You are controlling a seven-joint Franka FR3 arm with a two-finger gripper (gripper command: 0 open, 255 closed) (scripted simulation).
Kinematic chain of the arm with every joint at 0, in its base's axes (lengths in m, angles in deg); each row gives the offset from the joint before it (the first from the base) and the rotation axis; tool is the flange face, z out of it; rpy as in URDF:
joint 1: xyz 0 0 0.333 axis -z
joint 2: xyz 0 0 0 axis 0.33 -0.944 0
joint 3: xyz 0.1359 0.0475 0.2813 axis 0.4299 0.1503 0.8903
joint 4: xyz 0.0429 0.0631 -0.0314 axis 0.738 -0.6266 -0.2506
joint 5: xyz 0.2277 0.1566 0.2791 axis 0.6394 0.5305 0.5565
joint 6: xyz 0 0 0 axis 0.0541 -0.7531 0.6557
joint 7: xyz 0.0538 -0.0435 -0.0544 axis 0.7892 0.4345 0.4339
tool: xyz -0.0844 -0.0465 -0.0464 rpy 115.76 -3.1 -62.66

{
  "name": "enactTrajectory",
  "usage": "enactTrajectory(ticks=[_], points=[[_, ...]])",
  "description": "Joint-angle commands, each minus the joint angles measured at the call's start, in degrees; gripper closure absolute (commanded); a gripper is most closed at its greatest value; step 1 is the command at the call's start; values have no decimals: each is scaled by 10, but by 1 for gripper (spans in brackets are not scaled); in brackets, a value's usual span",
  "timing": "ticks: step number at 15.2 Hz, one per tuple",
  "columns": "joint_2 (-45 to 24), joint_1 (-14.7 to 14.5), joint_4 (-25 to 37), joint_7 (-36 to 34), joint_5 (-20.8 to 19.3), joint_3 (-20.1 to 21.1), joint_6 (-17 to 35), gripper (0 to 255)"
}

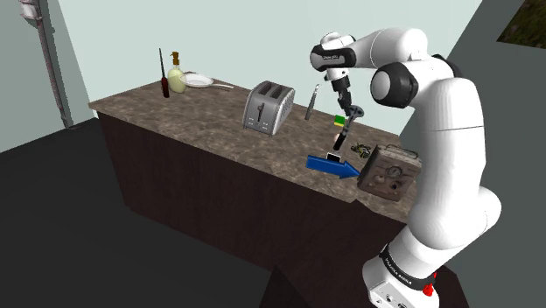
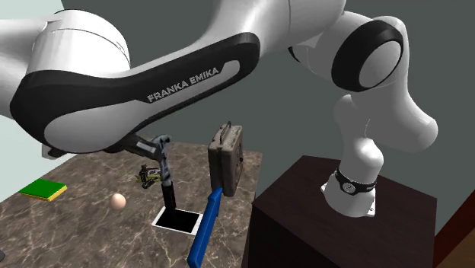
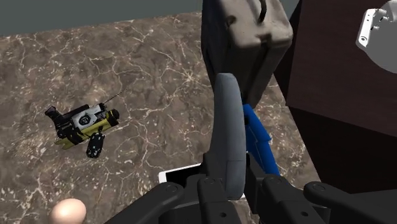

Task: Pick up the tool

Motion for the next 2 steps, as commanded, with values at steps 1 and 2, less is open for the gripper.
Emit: enactTrajectory(ticks=[1,2], points=[[5,-1,1,1,-1,0,-5,255],[5,-1,1,1,-1,0,-5,255]])
